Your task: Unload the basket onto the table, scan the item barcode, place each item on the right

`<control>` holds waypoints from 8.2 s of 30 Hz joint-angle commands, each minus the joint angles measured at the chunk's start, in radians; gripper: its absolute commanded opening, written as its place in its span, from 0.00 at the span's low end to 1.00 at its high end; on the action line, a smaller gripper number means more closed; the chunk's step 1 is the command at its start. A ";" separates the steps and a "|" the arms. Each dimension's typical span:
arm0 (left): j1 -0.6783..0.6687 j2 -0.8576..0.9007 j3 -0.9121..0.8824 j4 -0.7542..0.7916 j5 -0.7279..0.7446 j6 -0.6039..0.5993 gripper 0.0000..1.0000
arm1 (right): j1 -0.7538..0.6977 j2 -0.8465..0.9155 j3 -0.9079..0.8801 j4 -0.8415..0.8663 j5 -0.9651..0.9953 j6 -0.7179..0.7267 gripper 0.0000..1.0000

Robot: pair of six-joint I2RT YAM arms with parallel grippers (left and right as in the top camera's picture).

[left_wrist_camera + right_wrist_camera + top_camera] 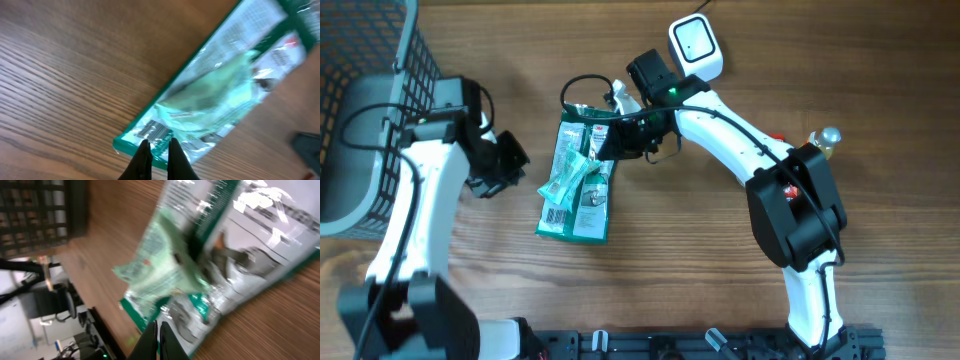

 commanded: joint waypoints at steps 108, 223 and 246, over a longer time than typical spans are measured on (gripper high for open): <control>-0.068 0.096 -0.324 0.549 -0.029 -0.024 0.04 | 0.062 0.066 -0.019 0.201 0.101 0.071 0.11; -0.142 0.223 -0.161 0.556 -0.077 -0.178 0.04 | 0.107 -0.032 -0.323 0.360 0.443 0.058 0.17; -0.135 0.166 -0.154 0.529 -0.099 -0.174 0.07 | 0.018 -0.127 -0.256 0.410 0.184 0.003 0.71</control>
